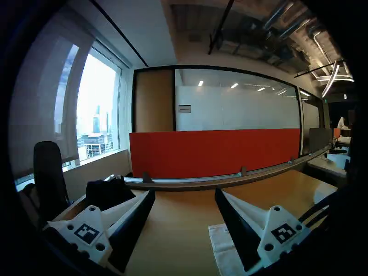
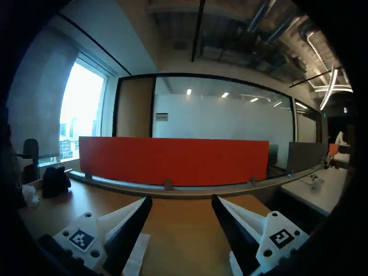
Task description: Fold towel
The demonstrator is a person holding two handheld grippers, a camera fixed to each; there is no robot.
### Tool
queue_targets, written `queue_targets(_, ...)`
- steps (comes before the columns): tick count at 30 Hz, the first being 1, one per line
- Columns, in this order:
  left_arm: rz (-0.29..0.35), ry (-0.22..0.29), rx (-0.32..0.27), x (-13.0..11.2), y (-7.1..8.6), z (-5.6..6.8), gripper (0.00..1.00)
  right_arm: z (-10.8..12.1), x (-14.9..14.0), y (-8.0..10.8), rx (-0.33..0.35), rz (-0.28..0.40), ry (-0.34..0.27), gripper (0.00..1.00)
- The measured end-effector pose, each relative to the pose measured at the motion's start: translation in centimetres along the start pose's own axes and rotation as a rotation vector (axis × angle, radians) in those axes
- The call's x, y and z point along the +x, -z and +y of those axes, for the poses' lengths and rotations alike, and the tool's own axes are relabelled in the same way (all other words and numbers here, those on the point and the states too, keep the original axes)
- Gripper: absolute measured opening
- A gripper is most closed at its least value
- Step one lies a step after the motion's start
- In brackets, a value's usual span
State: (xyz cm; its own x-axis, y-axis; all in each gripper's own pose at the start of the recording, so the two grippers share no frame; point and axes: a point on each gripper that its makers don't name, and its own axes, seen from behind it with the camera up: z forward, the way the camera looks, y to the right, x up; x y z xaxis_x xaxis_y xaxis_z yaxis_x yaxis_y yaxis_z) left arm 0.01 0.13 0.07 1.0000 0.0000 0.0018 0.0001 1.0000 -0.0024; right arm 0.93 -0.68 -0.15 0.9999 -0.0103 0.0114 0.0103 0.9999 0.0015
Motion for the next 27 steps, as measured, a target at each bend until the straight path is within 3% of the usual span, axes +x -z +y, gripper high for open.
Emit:
queue_targets(5, -0.021, 0.006, -0.026, -0.1, -0.4, 0.8, 0.96, 0.0, 0.9, -0.1, 0.001, -0.013, 0.012, 1.00)
queue_targets(11, -0.069, 0.005, -0.071, -0.8, -0.8, 1.7, 0.96, -1.4, 0.8, 0.1, 0.065, -0.053, 0.056, 1.00)
queue_targets(27, -0.174, -0.114, -0.252, -2.9, -0.3, 4.6, 0.97, -5.6, -1.3, 1.2, 0.287, -0.195, 0.151, 1.00)
